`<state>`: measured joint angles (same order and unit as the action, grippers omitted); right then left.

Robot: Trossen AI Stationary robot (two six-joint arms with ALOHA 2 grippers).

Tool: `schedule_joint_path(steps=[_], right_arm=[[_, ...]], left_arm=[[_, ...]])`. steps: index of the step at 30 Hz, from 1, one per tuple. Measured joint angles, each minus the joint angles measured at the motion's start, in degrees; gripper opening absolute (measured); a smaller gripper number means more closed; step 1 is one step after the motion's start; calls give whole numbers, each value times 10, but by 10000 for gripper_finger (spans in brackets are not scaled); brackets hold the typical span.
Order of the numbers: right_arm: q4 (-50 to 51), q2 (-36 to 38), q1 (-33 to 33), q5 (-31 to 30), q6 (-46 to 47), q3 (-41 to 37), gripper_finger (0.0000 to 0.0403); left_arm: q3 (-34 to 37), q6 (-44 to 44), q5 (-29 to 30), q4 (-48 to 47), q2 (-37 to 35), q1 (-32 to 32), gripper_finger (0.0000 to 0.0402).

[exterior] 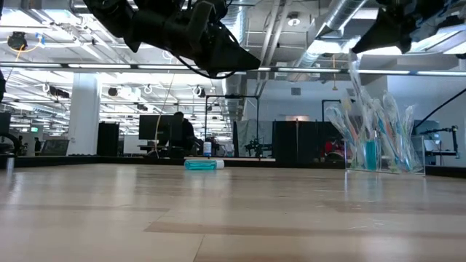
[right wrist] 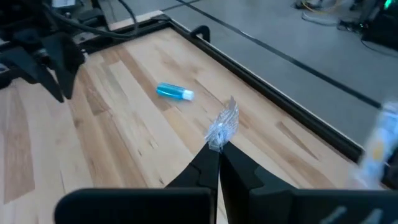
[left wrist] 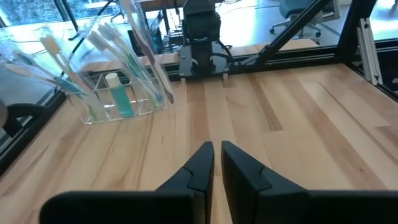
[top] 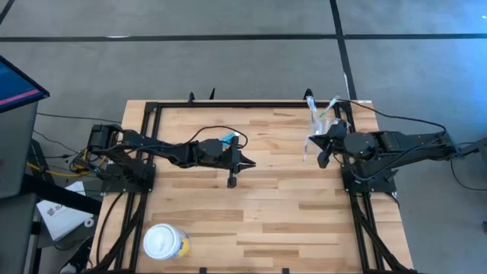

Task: Pick & Place toothbrushing station
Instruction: Put the purple toothbrush into the transparent organizer

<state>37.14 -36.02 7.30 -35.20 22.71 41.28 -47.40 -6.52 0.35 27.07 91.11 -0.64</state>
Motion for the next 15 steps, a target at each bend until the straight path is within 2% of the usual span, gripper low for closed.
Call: schedule_joint_path(steps=[8,15], right_arm=[[122,33,0,-36,46,43,0],[153,53,0,-70,54,50,0]], left_arm=[[0,0,-1,0,0,0,25],[0,14,0,0,0,0,25]])
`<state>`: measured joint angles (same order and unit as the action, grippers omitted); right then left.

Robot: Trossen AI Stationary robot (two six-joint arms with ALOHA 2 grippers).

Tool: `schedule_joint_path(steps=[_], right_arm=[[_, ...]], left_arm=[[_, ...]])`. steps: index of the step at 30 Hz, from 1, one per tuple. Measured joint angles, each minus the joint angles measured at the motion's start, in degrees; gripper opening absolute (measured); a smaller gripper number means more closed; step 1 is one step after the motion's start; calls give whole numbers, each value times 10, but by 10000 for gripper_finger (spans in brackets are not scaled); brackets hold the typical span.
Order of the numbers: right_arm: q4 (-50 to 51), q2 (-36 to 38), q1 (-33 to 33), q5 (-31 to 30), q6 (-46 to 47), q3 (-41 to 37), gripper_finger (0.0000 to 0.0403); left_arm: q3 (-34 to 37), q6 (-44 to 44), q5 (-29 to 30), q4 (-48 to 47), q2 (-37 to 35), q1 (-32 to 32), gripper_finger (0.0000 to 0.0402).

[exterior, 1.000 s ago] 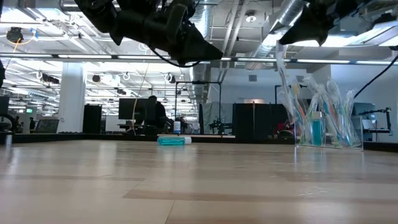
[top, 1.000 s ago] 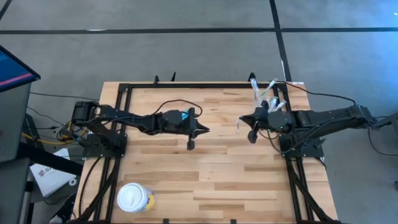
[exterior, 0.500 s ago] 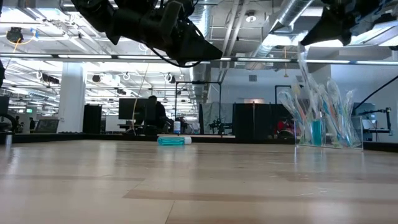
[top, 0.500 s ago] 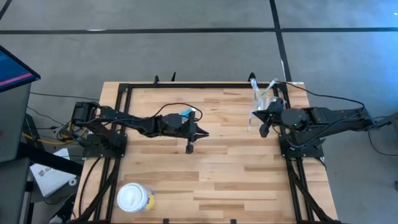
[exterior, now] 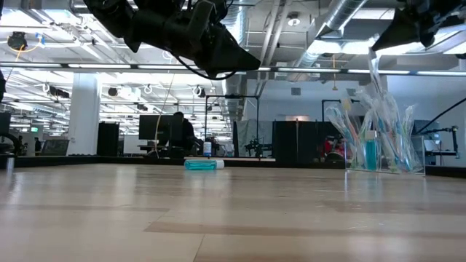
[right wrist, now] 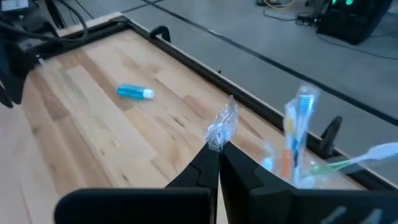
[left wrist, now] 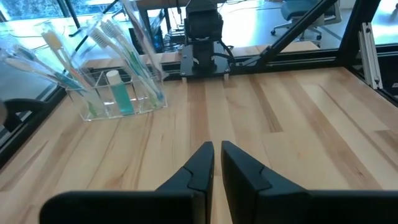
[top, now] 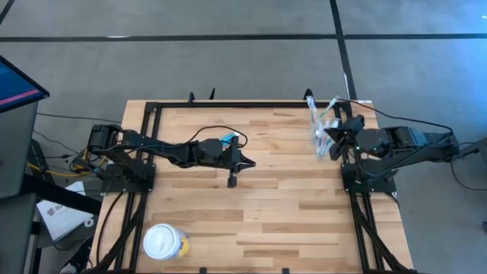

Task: Pick & Place toothbrushing station
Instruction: Put the purple toothbrush into the transparent organizer

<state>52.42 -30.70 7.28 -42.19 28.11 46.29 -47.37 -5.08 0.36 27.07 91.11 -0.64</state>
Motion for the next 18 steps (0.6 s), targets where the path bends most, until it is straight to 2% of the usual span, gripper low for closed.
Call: schedule_joint_path(steps=[13,18], right_arm=[[82,34,-28,-29,38,-1,0],[80,33,-34,-38,37,-1,0]], left_arm=[[0,0,1,0,0,0,25],[0,0,1,0,0,0,25]])
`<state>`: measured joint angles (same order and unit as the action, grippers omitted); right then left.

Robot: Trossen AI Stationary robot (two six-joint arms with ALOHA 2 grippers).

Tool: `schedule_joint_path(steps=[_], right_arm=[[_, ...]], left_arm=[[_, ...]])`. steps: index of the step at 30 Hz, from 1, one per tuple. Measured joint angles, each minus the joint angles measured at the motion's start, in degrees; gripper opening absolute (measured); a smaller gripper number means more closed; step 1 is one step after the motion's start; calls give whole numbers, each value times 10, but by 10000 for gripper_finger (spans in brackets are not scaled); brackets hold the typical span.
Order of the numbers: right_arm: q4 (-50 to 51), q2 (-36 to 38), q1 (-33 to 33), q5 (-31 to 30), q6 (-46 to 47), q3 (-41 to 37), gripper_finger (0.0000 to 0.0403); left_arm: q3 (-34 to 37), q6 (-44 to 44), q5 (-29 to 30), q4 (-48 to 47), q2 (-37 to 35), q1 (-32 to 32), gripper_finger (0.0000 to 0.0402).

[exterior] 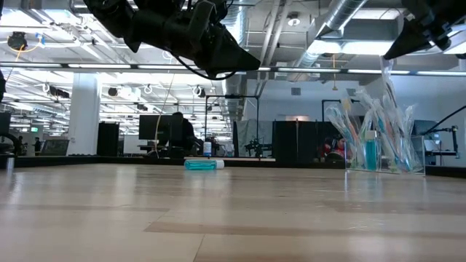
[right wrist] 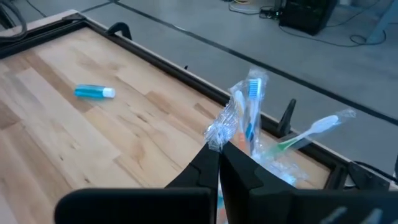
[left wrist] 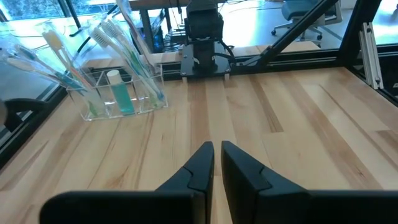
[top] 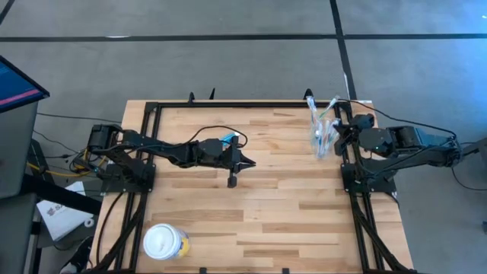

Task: Pick & Place toothbrushing station
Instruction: Put the purple toothbrush into the transparent organizer

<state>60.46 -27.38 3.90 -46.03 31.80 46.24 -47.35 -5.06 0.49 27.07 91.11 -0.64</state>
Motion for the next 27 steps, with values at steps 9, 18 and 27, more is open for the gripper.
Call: schedule_joint_path(steps=[9,18,27], right_arm=[[4,-4,0,-16,16,-8,0],[0,-26,0,-17,25,-11,0],[-6,-63,2,-5,40,-21,0]], left_arm=[[0,0,0,0,0,0,25],[0,11,-1,0,0,0,25],[0,11,-3,0,0,0,25]])
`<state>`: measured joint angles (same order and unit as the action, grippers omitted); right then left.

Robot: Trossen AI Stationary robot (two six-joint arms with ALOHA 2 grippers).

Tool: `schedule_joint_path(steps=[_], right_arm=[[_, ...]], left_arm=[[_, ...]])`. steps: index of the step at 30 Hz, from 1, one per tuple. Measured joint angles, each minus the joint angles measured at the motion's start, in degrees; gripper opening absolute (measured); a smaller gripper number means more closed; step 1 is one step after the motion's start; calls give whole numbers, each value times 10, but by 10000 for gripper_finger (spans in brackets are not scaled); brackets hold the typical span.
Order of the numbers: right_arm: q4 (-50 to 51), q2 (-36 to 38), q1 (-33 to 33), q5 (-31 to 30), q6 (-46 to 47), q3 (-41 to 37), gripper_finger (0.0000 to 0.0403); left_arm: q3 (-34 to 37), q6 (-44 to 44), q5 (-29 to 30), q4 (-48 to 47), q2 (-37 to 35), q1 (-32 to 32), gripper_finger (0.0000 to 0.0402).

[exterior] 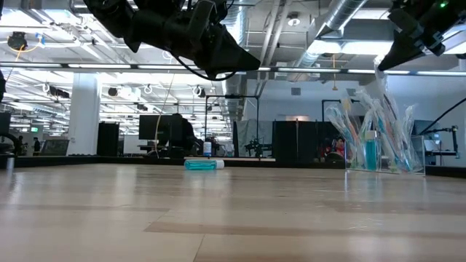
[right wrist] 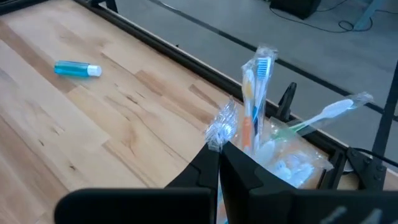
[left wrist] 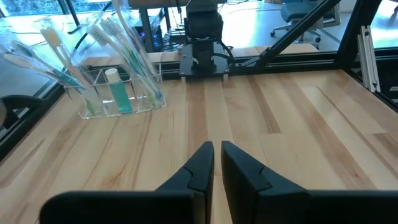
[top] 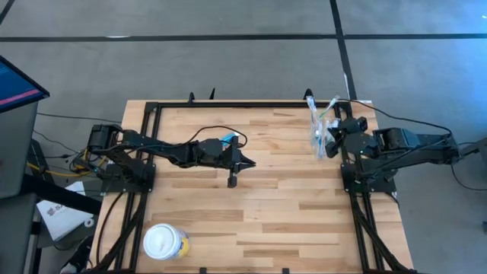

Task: Pick & Place toothbrushing station
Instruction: Put the purple toothbrush into the transparent organizer

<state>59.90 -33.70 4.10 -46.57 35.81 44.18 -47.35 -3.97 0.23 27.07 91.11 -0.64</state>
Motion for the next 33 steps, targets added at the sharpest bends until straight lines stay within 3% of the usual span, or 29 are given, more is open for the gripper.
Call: schedule_joint_path(steps=[20,33], right_arm=[[-40,6,31,-12,112,-107,0],[-33,9,46,-12,118,-113,9]], left_arm=[[0,0,3,0,0,7,25],[0,0,3,0,0,7,25]])
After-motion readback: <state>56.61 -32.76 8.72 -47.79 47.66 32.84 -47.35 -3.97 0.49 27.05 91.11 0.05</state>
